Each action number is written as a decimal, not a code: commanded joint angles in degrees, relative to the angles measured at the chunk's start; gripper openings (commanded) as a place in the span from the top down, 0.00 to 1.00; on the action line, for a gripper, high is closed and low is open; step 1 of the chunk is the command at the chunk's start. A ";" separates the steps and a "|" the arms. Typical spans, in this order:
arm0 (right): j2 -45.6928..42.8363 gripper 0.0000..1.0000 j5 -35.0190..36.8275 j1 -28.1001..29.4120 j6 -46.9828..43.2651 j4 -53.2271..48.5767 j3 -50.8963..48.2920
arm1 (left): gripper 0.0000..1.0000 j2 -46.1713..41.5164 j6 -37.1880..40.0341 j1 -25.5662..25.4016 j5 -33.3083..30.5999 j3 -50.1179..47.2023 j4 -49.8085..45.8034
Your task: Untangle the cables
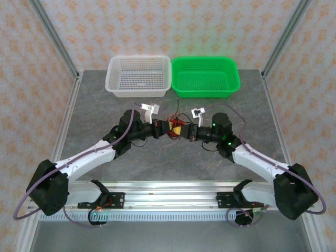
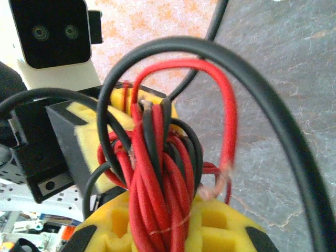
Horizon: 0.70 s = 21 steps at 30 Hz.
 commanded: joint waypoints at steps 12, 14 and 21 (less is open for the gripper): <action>-3.79 1.00 -2.62 -0.55 -41.47 -26.83 9.33 | 0.24 -7.08 12.91 0.16 -2.33 6.25 -13.33; -5.30 1.00 -6.10 -0.75 -47.22 -28.09 9.93 | 0.24 -6.05 13.83 0.15 -0.51 5.86 -12.30; -9.40 1.00 -13.62 -0.75 -69.21 -39.96 14.72 | 0.27 -6.96 18.26 0.18 5.83 4.23 -8.63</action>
